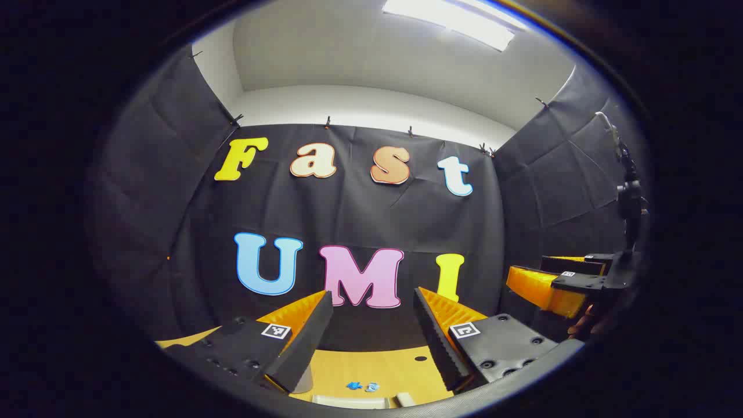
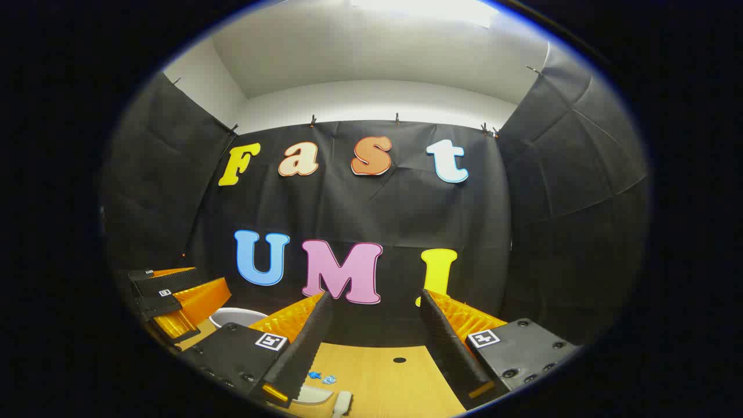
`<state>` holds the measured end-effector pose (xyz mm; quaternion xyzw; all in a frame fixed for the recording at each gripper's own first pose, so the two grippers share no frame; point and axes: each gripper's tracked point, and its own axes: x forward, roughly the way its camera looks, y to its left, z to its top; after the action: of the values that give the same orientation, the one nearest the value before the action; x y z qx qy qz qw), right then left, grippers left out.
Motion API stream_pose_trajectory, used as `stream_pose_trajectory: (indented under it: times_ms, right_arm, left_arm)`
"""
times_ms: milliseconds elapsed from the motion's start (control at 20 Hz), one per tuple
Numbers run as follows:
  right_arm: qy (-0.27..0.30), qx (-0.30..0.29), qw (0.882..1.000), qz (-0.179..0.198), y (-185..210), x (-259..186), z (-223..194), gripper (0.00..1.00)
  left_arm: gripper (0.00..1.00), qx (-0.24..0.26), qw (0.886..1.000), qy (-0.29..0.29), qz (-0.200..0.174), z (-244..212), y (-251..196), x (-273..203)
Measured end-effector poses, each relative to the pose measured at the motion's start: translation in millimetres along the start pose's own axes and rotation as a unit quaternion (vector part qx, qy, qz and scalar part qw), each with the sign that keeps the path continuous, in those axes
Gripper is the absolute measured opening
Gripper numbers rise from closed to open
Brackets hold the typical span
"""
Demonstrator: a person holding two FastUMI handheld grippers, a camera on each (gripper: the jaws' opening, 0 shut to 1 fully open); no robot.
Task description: Pick up the small broom and dustpan from the desktop, sweep the trash into the dustpan with the broom, and then empty the trash into the garbage bin.
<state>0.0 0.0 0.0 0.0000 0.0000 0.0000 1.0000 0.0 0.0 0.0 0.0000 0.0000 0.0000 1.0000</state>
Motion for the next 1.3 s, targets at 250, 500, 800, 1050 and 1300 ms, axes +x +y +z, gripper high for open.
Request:
stream_pose_trajectory:
  times_ms: [250,500,800,1050,1300]
  right_arm:
    - [0.000,-0.001,1.000,-0.006,-5,-4,2,0.90]
    - [0.002,0.010,1.000,0.004,5,-4,1,0.90]
    - [0.002,0.016,1.000,0.011,14,-1,0,0.90]
    - [0.002,0.015,1.000,0.018,17,0,-1,0.90]
    - [-0.003,0.017,1.000,0.019,15,0,2,0.93]
  left_arm:
    - [0.80,-0.002,1.000,-0.007,-0.009,1,-7,-4]
    - [0.82,-0.001,1.000,-0.003,0.002,2,1,-11]
    - [0.80,0.006,1.000,0.000,0.018,3,15,-16]
    - [0.82,0.008,1.000,-0.002,0.017,3,15,-15]
    - [0.82,0.003,1.000,-0.002,0.018,3,15,-14]
